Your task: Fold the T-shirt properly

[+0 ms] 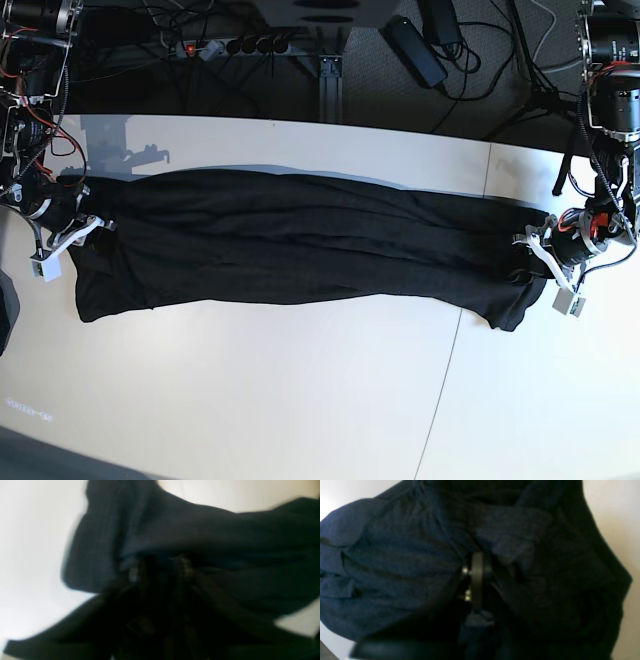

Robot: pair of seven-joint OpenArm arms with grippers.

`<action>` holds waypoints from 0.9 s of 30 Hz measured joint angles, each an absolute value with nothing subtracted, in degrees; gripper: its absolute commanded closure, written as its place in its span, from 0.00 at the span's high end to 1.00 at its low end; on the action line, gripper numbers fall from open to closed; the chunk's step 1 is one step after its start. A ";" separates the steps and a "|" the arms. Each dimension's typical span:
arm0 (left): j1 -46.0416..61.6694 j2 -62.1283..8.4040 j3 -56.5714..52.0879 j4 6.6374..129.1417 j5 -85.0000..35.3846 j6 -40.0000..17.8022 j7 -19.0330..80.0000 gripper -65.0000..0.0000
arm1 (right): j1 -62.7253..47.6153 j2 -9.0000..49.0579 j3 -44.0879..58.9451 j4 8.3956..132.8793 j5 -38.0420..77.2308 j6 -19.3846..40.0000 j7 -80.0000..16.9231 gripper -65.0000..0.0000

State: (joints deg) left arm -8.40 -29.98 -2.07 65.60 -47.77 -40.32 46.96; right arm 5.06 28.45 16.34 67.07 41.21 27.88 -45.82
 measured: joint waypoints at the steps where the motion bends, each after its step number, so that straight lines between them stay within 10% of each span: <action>1: -8.40 -30.55 -2.28 67.33 -49.69 -40.32 48.53 0.46 | 5.06 28.49 15.99 67.07 41.01 27.88 -45.78 0.00; 10: -8.62 -33.30 -10.92 75.22 -52.18 -40.07 50.11 0.46 | 5.08 28.56 15.11 67.11 40.27 27.86 -45.45 0.00; 27: -9.41 -33.23 -12.64 48.56 -63.18 -39.53 49.10 0.60 | 5.08 28.56 15.07 67.11 40.05 27.86 -45.58 0.00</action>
